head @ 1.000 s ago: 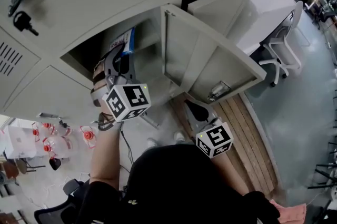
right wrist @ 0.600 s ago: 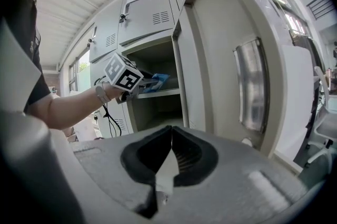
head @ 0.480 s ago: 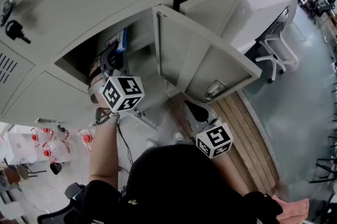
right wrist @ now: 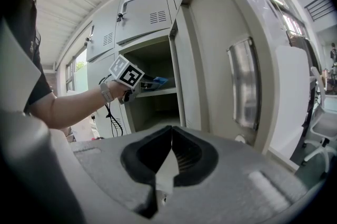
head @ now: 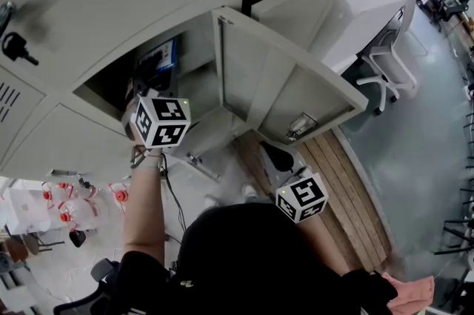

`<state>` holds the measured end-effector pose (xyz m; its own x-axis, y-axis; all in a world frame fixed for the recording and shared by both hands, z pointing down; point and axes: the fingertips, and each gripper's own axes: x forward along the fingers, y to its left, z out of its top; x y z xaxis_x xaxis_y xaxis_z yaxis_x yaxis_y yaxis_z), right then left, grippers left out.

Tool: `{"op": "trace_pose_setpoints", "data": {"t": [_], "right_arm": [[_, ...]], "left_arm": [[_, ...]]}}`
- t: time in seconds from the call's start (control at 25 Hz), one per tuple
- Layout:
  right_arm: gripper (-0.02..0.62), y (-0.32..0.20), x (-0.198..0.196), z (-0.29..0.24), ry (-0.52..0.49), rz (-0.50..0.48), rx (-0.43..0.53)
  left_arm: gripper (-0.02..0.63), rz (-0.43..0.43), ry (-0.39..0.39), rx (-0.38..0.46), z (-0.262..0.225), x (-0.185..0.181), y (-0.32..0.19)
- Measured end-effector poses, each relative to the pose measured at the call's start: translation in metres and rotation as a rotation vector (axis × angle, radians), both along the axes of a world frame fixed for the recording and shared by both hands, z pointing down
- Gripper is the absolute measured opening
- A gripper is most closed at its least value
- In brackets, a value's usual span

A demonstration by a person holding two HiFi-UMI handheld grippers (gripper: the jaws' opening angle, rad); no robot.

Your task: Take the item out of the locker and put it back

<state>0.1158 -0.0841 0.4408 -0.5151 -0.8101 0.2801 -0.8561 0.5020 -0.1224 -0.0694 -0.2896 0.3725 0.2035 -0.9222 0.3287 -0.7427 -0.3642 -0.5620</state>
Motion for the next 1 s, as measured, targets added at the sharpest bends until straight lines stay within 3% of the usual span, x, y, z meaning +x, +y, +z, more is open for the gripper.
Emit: {"op": "trace_pose_setpoints", "data": {"t": [0.12, 0.32, 0.56, 1.0], "right_arm": [[-0.002, -0.001, 0.000, -0.001, 0.002, 0.002, 0.001], [-0.002, -0.002, 0.000, 0.000, 0.002, 0.007, 0.001], [-0.002, -0.003, 0.000, 0.000, 0.003, 0.012, 0.001], [-0.002, -0.005, -0.003, 0.001, 0.004, 0.008, -0.002]], "left_arm": [[0.158, 0.026, 0.042, -0.036, 0.006, 0.002, -0.002], [0.216, 0.043, 0.043, -0.062, 0.011, 0.004, -0.005], [0.224, 0.088, 0.111, -0.130, 0.017, 0.011, -0.003], [0.246, 0.121, 0.135, -0.165, 0.018, 0.013, -0.003]]}}
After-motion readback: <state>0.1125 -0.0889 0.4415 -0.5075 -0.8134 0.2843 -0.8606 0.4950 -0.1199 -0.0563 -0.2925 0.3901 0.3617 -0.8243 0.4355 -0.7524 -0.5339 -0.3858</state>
